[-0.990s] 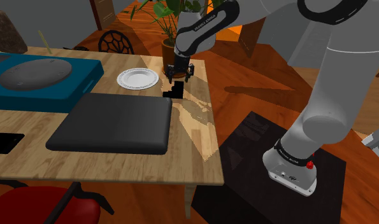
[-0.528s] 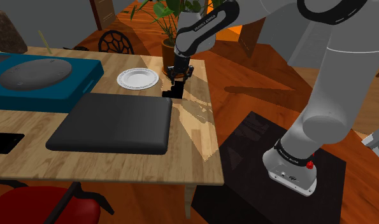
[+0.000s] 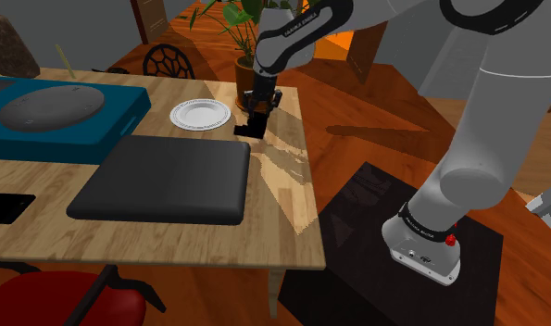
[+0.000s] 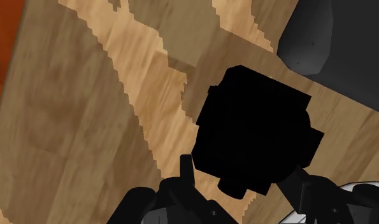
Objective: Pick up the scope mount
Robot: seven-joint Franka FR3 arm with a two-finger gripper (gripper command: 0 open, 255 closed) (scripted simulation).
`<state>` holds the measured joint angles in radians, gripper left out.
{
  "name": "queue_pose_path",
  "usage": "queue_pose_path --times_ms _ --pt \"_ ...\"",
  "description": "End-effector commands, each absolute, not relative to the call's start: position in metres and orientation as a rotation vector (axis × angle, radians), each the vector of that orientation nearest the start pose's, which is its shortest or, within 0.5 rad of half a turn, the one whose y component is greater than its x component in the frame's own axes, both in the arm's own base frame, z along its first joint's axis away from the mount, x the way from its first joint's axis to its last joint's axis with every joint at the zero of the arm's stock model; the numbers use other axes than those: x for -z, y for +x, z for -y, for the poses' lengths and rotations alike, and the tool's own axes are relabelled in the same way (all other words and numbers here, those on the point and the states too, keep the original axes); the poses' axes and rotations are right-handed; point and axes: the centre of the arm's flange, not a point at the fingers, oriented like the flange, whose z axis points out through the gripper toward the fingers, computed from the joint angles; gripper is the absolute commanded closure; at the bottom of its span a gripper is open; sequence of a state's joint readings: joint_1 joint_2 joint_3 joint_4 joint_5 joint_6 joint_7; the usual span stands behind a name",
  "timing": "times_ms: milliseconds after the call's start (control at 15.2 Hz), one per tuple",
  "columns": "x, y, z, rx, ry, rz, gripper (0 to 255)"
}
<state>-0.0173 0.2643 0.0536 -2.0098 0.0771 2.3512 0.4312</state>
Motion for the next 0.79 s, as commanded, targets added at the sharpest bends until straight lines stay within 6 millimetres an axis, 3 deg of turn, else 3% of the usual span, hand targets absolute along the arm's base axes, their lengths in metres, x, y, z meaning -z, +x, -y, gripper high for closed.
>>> queue_pose_path --times_ms 0,594,726 --pt "-0.341 0.603 -0.022 0.09 -2.977 -0.68 255" --pt "-0.389 0.603 -0.022 0.09 -2.977 -0.68 255" --pt "-0.39 0.603 -0.022 0.09 -2.977 -0.68 255"
